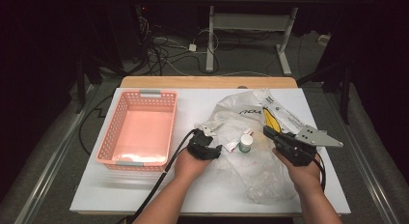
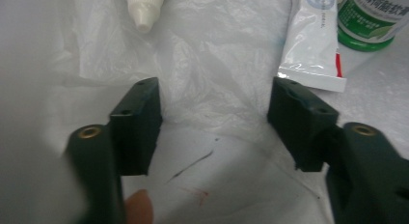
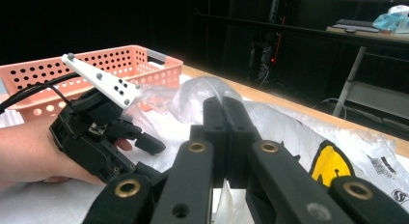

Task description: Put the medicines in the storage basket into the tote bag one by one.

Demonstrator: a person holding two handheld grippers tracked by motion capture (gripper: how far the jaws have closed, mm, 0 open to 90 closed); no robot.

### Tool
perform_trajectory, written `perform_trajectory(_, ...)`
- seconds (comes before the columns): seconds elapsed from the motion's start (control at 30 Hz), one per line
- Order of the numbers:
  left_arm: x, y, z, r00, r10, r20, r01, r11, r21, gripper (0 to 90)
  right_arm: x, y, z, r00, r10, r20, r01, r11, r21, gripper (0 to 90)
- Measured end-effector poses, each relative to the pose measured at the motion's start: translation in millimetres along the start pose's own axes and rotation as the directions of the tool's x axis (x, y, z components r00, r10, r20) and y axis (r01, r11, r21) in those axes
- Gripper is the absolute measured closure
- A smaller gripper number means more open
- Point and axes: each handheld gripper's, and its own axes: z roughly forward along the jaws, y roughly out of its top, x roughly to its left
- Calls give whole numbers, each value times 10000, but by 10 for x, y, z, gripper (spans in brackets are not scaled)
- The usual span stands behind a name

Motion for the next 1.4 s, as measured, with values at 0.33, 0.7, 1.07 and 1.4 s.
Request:
perform_trajectory(0.33,-40,-32,-19,9960,707,540,-695,9973,-248,885,0,-21,-5,9999,157,3,-157,9999,51,900)
perform_trajectory(0.7,27,-117,-131,9924,419,1154,-257,9900,-1389,889,-11,-7,-48,9999,144,56,-144,9999,-68,900)
perform_trajectory(1.07,-95,-253,-284,9870,1413,766,-1225,9698,-2108,885,-32,-33,-30,9998,142,117,-142,9999,6,900)
perform_trajectory(1.4,-67,-47,-35,9925,916,813,-934,9954,193,157,19,-48,19,10000,79,15,-79,9997,212,900)
